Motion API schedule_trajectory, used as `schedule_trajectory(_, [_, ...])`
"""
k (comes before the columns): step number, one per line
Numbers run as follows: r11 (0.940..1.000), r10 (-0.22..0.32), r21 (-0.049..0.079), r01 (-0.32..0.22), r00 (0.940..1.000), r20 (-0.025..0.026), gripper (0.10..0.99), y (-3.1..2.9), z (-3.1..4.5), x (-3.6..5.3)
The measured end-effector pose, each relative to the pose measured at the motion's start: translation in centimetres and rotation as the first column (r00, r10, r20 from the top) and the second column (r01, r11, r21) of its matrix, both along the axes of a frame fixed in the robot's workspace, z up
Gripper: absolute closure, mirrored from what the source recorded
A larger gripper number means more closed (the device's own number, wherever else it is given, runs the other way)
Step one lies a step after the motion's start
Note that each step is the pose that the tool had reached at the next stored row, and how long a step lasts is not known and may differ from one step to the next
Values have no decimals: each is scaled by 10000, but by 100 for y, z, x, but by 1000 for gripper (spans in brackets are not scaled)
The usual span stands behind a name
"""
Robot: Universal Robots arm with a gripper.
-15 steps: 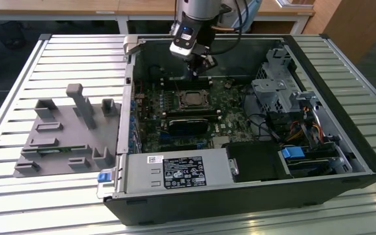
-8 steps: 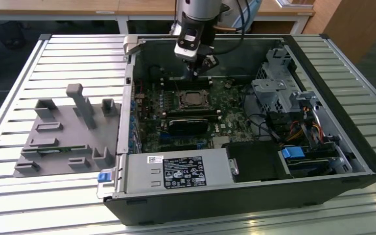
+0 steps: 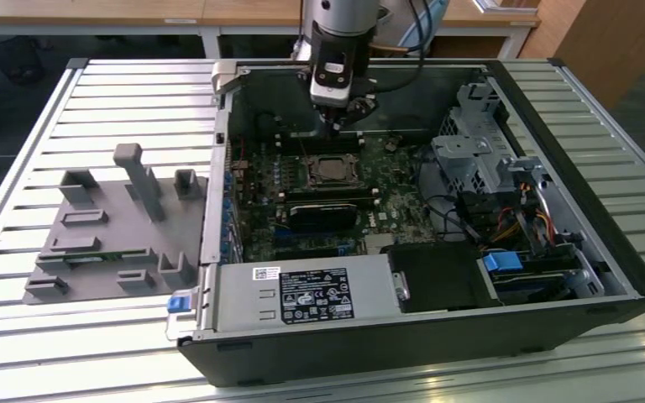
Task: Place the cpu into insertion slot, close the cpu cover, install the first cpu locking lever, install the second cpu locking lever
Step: 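Install the first cpu locking lever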
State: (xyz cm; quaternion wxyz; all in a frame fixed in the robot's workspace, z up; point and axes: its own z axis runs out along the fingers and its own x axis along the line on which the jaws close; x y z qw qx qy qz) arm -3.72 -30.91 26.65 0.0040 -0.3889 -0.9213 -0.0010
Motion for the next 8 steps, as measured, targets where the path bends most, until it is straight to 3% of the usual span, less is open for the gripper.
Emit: schedule_trajectory(8, [9920, 1258, 74, -1258, 9921, 9, 980, 0, -6, 0])
